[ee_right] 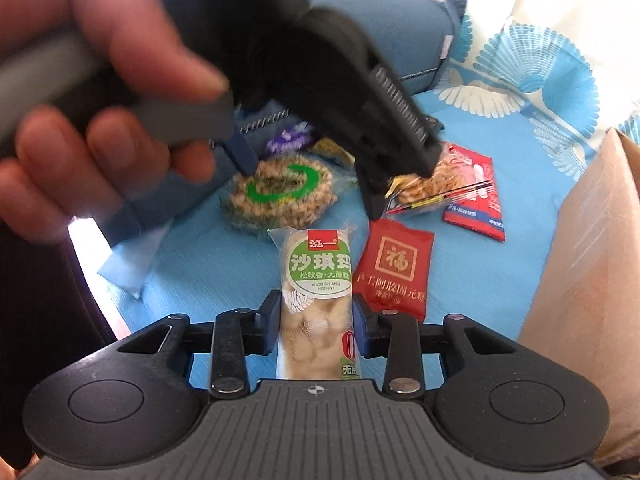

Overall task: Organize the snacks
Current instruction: 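Grasp the white-green pastry pack with the right tool while the left tool approaches the peanut cake bag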

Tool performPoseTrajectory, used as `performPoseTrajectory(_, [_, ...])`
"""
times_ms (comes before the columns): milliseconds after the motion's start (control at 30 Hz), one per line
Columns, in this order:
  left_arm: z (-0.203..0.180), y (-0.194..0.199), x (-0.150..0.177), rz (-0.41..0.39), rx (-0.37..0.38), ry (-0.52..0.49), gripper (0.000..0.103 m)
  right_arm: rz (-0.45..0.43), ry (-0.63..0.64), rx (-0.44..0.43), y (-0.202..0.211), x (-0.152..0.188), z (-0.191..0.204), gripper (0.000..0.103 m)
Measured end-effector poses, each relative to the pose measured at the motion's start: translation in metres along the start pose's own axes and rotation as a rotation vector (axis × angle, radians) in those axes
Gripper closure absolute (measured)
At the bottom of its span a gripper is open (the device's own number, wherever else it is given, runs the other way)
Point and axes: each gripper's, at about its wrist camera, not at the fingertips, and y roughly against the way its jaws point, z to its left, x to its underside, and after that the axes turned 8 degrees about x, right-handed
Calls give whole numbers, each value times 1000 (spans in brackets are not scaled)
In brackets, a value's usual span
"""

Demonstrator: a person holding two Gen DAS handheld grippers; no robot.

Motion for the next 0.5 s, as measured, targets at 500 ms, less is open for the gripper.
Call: performPoseTrajectory(500, [0,2,2,-26,6,-7,1,117,-200,56,-13,6,-24,60])
